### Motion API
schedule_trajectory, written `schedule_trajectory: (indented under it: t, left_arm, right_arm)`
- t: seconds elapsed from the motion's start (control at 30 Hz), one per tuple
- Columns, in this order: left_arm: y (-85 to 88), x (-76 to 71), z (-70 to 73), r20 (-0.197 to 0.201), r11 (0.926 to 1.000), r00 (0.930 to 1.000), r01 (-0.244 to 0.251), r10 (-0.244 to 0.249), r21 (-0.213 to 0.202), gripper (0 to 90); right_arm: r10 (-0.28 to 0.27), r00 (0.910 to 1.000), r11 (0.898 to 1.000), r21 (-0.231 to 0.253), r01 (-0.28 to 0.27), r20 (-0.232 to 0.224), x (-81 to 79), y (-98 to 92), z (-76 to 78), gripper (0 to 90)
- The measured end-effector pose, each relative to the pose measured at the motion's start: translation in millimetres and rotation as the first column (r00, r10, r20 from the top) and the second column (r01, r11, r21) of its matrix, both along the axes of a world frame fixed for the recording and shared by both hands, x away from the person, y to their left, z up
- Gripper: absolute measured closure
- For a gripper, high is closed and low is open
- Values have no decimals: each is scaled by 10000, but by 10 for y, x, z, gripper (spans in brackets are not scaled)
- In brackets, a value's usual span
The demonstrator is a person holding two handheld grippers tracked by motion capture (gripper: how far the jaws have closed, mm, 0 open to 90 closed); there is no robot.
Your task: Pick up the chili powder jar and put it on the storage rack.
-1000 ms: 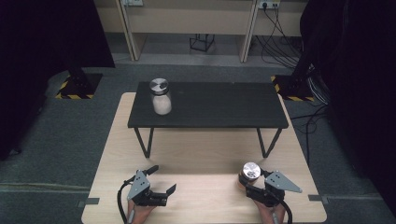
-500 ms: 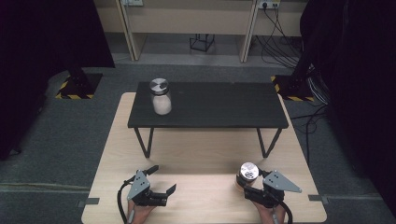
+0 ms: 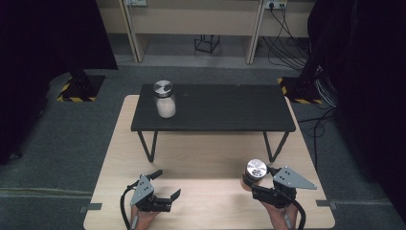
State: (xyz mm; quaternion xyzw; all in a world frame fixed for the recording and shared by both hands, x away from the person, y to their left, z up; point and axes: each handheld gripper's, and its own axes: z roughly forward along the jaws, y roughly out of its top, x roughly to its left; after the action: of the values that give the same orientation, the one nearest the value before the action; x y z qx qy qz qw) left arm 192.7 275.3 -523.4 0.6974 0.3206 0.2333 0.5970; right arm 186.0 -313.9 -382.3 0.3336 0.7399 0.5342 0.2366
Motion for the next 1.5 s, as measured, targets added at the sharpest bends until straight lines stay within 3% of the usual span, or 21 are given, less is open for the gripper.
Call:
schedule_trajectory:
  t: [0.53, 1.03, 1.27, 1.5]
  left_arm:
    - [1, 4, 3, -20, 10000, 10000, 41, -41, 2, 13]
    - [0, 7, 6, -27, 10000, 10000, 58, -58, 22, 13]
    - [3, 9, 4, -46, 10000, 10000, 58, -59, -8, 13]
    - [5, 10, 3, -48, 10000, 10000, 67, -67, -23, 13]
  right_arm:
    - [738, 9973, 9968, -304, -738, -29, 121, 122, 513, 301]
    - [1388, 9901, 9895, -372, -1395, -222, 418, 200, 1031, 301]
    - [1337, 9907, 9908, -164, -1341, -251, 589, 177, 1265, 301]
    - [865, 9957, 9962, -14, -866, -333, 797, 204, 1364, 301]
